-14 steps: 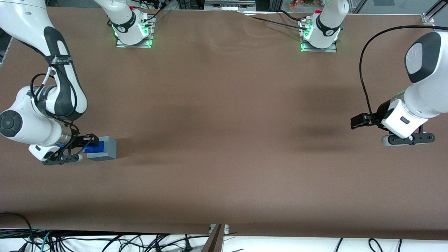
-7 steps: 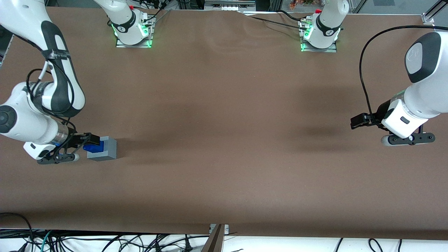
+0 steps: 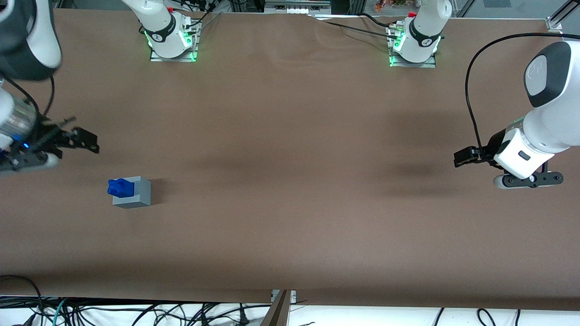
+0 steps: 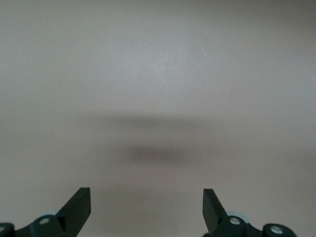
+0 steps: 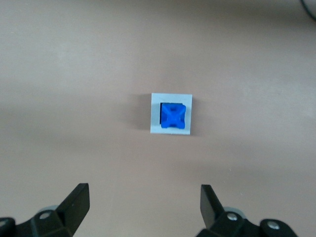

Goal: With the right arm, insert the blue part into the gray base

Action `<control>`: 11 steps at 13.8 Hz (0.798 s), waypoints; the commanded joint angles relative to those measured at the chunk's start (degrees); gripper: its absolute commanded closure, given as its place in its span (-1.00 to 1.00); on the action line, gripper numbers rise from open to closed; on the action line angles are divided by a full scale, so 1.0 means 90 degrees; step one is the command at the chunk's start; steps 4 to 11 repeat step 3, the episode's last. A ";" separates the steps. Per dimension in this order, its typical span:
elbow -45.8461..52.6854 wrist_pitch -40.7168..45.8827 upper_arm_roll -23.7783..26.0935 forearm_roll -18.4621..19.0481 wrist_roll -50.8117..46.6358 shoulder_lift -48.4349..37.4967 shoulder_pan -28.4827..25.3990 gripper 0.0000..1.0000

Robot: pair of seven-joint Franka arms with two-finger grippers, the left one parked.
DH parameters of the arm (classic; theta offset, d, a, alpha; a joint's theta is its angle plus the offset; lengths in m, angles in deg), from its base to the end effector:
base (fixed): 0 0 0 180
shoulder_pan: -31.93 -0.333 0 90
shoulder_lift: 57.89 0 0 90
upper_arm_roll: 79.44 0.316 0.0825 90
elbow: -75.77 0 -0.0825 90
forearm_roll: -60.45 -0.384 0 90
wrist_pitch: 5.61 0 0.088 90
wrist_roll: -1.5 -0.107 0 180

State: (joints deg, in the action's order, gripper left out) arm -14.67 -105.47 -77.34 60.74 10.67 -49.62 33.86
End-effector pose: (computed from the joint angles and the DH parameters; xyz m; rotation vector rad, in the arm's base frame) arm 0.6093 0.0000 0.5521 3.1296 0.2563 0.0316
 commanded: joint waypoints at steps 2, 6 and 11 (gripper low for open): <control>0.0010 0.0245 0.0060 0.0085 -0.0004 -0.0050 0.0041 -0.98; 0.0010 0.0333 0.0060 0.0085 -0.0004 -0.0070 0.0041 -0.98; 0.0010 0.0333 0.0060 0.0085 -0.0004 -0.0070 0.0041 -0.98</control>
